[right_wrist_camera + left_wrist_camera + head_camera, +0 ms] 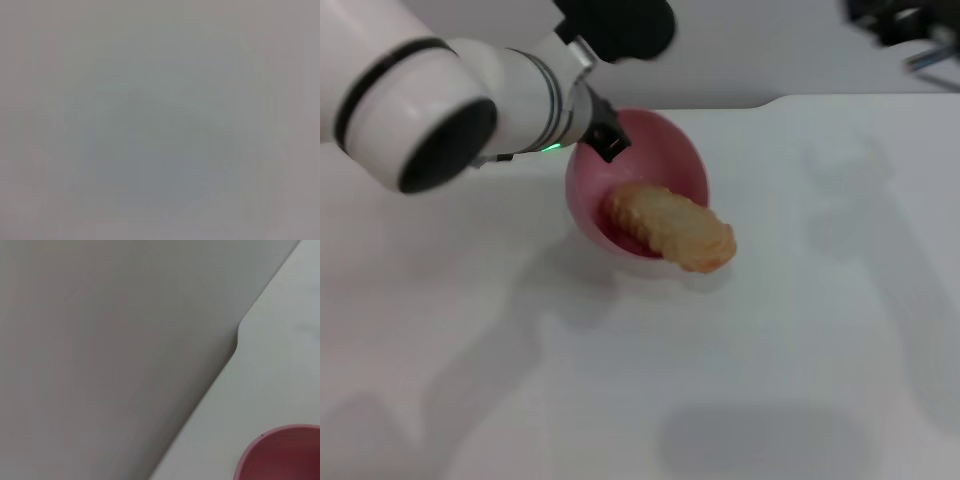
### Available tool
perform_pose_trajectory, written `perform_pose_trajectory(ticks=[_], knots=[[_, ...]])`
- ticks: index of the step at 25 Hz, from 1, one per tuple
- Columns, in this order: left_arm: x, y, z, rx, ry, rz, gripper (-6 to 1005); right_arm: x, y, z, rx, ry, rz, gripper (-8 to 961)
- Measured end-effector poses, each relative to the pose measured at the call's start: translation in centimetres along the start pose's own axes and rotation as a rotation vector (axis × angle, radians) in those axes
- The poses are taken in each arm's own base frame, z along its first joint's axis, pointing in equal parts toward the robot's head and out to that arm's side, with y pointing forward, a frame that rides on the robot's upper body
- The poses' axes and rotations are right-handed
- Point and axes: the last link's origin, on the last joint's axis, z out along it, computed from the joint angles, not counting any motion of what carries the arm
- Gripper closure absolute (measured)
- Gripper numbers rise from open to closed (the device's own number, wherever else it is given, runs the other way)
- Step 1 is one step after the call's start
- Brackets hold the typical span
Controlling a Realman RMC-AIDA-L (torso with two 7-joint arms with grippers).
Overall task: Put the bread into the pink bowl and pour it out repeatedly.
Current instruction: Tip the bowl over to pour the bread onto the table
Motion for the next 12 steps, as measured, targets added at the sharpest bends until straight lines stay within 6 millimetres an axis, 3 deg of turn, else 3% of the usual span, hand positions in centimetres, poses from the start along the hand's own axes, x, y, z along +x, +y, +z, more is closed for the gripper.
perform_pose_trajectory(ticks=[1, 3, 6, 12], knots=[[0.0, 0.0, 0.0, 0.0, 0.0, 0.0, 968, 0.3, -0.7, -0.1, 0.043, -0.004, -0.003, 193], [1.6, 0.9, -0.4, 0.083, 0.036, 0.206, 968, 0.8, -1.8, -0.1, 0.097, 0.009, 0.011, 194], [2.7, 1.6, -0.8, 0.109, 0.06, 0.286, 968, 2.2, -3.0, 0.0, 0.142, 0.062, 0.062, 194], [3.9, 4.8, -1.1, 0.136, 0.138, 0.484, 969, 4.9, -3.1, 0.7, 0.161, 0.15, 0.102, 196]])
